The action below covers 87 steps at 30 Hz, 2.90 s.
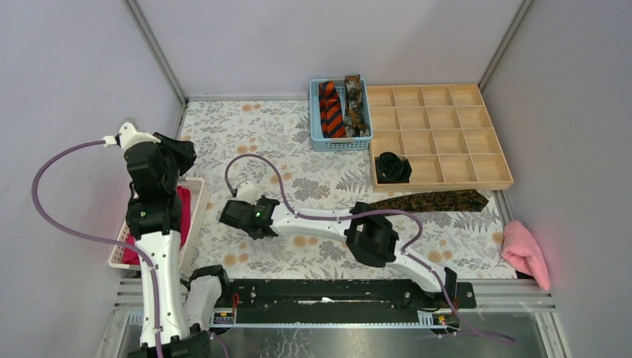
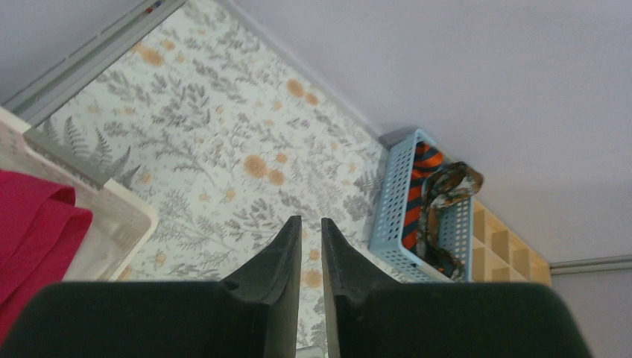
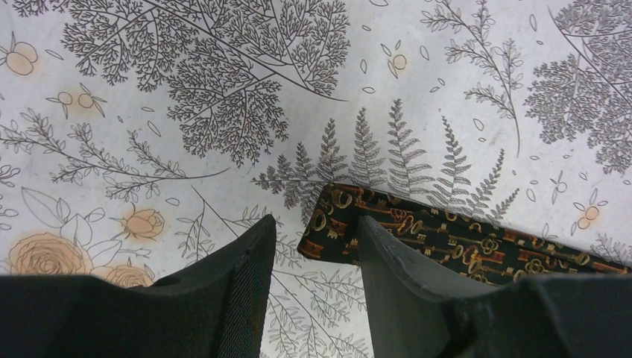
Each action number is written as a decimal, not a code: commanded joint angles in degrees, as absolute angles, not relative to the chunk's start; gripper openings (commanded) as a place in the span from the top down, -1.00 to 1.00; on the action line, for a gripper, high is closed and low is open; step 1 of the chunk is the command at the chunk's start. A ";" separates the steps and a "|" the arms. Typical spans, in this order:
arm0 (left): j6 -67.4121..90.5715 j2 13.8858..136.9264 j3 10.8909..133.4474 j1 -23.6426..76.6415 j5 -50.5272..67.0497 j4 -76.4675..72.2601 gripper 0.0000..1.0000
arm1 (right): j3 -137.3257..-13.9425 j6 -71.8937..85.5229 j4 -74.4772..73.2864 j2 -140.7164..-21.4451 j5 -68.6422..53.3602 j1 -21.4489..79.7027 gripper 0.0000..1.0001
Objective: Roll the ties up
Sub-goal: Roll the tie at the center of the board.
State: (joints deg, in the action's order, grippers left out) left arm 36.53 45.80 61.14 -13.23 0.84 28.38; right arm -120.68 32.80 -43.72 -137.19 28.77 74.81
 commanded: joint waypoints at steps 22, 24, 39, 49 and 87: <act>36.02 42.98 53.19 -13.54 12.65 24.55 0.63 | -102.57 35.27 -30.29 -124.12 21.56 69.88 0.91; 37.36 42.66 50.82 -13.54 16.57 21.93 0.68 | -95.64 34.96 -23.54 -119.26 17.31 68.64 0.94; 50.25 46.01 25.29 -11.04 37.82 -9.89 0.93 | -72.15 35.10 4.61 -108.15 -10.51 61.42 1.00; 48.32 47.14 22.02 5.23 30.36 -15.57 0.95 | -62.66 37.35 12.83 -105.17 -13.64 57.36 1.00; 37.54 86.19 31.78 27.25 34.45 -22.48 1.00 | -56.16 33.49 13.48 -95.09 -15.29 55.02 1.00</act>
State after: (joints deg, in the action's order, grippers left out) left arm 41.19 83.68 29.80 25.23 32.49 -22.15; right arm -55.40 35.20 12.23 -97.32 -16.14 55.07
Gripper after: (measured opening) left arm 0.007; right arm 0.076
